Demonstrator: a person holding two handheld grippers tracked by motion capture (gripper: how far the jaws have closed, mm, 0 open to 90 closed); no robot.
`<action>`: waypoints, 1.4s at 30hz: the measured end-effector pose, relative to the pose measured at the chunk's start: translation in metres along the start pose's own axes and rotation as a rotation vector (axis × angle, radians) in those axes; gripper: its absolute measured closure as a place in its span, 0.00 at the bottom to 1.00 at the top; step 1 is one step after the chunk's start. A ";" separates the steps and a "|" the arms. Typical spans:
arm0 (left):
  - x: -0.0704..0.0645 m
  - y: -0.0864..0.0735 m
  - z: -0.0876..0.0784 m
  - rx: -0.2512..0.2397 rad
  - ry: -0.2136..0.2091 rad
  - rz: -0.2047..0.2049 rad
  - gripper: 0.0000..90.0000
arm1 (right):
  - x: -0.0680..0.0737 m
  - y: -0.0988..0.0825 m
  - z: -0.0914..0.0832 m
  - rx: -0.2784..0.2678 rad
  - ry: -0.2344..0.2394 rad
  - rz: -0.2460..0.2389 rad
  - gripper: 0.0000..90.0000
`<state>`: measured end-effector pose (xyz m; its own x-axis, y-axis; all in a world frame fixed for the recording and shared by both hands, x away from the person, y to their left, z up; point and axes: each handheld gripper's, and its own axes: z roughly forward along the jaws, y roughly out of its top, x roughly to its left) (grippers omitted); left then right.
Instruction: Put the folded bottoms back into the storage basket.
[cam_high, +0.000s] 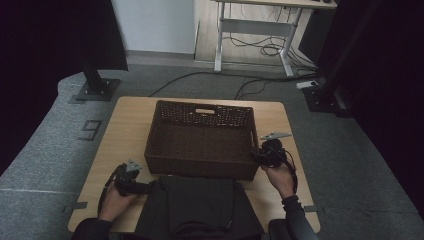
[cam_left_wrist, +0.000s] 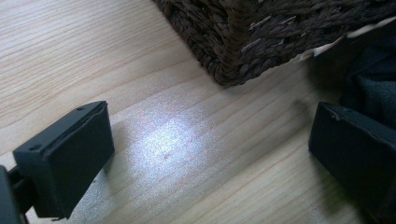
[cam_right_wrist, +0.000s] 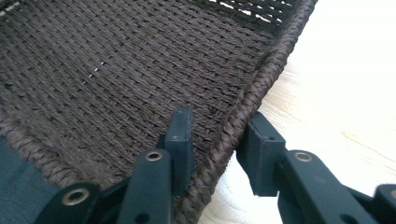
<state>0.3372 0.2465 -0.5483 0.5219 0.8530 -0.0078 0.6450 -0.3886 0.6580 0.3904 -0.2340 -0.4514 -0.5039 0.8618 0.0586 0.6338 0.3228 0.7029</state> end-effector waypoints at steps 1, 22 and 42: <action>0.000 0.000 0.000 0.000 0.000 0.000 0.00 | -0.001 0.000 0.000 -0.002 0.006 0.003 0.65; 0.000 -0.001 -0.001 0.001 -0.004 0.006 0.00 | -0.021 -0.014 -0.039 -0.115 -0.026 -0.022 0.13; 0.001 -0.003 -0.003 0.002 -0.012 0.015 0.00 | -0.029 -0.062 -0.032 -0.078 -0.053 0.007 0.02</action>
<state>0.3340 0.2498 -0.5482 0.5384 0.8427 -0.0073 0.6381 -0.4020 0.6567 0.3467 -0.2911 -0.4742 -0.4662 0.8842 0.0276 0.5889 0.2869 0.7556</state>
